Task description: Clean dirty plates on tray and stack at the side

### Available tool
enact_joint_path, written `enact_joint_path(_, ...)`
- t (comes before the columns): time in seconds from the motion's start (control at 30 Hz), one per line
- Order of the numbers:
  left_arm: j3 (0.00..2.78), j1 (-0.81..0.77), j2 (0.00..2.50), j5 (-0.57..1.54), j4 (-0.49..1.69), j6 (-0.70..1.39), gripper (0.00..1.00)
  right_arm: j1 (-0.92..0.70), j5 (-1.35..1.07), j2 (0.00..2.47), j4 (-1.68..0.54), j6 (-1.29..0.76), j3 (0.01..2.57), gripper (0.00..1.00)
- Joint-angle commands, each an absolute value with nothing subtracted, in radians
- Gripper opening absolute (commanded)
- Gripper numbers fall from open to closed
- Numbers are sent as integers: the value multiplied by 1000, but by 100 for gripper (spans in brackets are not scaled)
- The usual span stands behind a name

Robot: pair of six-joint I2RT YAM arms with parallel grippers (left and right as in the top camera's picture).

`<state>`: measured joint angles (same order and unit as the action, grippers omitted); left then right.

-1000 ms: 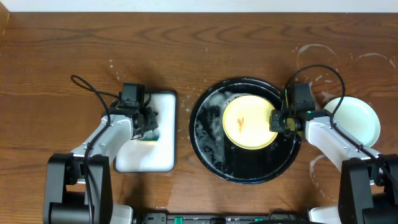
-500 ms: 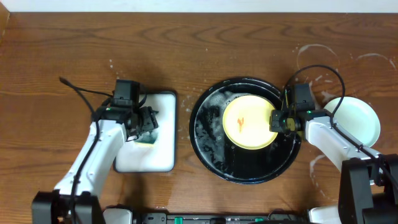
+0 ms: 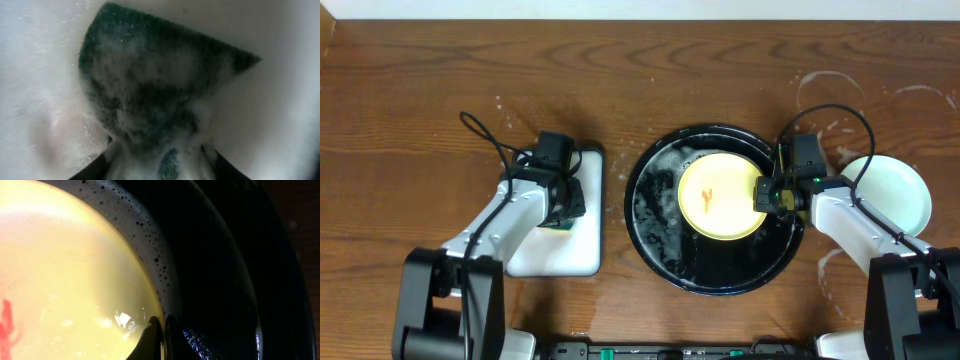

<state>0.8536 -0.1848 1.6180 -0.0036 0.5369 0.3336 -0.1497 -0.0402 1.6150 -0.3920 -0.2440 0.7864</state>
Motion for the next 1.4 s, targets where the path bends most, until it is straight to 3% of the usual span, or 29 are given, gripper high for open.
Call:
enact_joint_path(0.0,836,-187,1722,-20,506,318,33,-126,10,1621,-399,-227,791,1)
enact_joint_path(0.1,836,-187,1752,-19,490,318,8,-126,10,1621,-399,-227,791,1)
enact_joint_path(0.6,1040,-187,1526,-3,725,318,8,-126,10,1621,-400,-226,791,1)
enact_joint_path(0.9,1045,-204,1437,16,703,318,8,-126,10,1621,-400,-226,791,1)
enact_joint_path(1.2,1131,-374,1444,149,654,328,7,-126,9,1621,-400,-226,791,1)
enact_joint_path(1.37,1153,-493,1504,314,511,475,7,-126,-58,1621,-389,-165,791,1)
